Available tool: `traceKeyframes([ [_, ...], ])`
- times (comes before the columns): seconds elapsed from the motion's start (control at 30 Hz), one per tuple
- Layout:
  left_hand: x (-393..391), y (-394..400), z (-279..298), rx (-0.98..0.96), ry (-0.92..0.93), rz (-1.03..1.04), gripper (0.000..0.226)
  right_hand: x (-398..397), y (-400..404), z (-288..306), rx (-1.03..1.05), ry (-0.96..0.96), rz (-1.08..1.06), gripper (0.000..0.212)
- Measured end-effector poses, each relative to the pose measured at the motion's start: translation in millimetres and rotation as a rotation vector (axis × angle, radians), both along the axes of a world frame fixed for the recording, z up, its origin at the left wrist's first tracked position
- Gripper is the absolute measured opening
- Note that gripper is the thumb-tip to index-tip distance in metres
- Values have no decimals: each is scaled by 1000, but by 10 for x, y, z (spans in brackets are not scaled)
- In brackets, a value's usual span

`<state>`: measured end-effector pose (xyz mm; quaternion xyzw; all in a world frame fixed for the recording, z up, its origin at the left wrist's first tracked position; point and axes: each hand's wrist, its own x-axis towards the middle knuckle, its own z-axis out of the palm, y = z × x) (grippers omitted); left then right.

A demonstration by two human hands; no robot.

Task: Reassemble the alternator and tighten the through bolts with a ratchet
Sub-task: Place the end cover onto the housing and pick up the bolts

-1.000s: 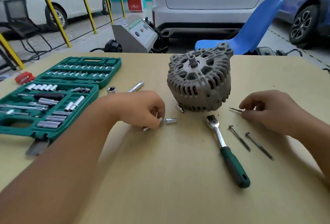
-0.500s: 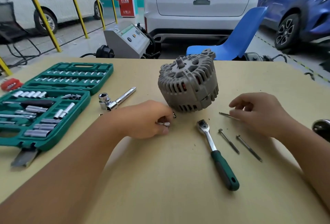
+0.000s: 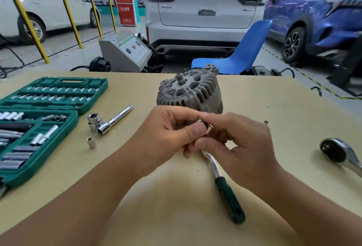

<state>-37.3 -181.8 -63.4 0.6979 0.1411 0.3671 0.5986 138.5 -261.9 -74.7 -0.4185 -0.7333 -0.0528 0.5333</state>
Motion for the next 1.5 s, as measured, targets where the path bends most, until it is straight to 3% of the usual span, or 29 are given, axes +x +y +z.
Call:
traceKeyframes([
  [0.13, 17, -19, -6, -60, -43, 27, 25, 0, -14, -28, 59, 76, -64, 20],
  [0.3, 27, -24, 37, -44, -88, 171, 27, -29, -31, -21, -112, 441, 23, 18],
  [0.37, 40, -15, 51, -75, -147, 223, 29, -14, -32, 2, -272, 693, 196, 15],
  [0.47, 51, -24, 85, -212, -286, 166, 25, 25, -27, 26, -611, 1083, 691, 22],
  [0.6, 52, -61, 108, -277, -329, 101, 24, 90, -35, 35, -768, 1235, 978, 18],
  [0.8, 92, -128, 154, -350, -429, 12, 18, 122, -22, 53, -782, 1220, 959, 15],
  [1.13, 142, -185, 108, -227, -399, 54, 9, 121, -23, 44, -673, 1122, 734, 17],
  [1.33, 122, -193, 103, -267, -397, 47, 15, 138, -46, 66, -574, 1023, 686, 15],
  [1.5, 146, -233, 59, -187, -385, 61, 21, 116, -57, 87, -521, 957, 586, 10],
])
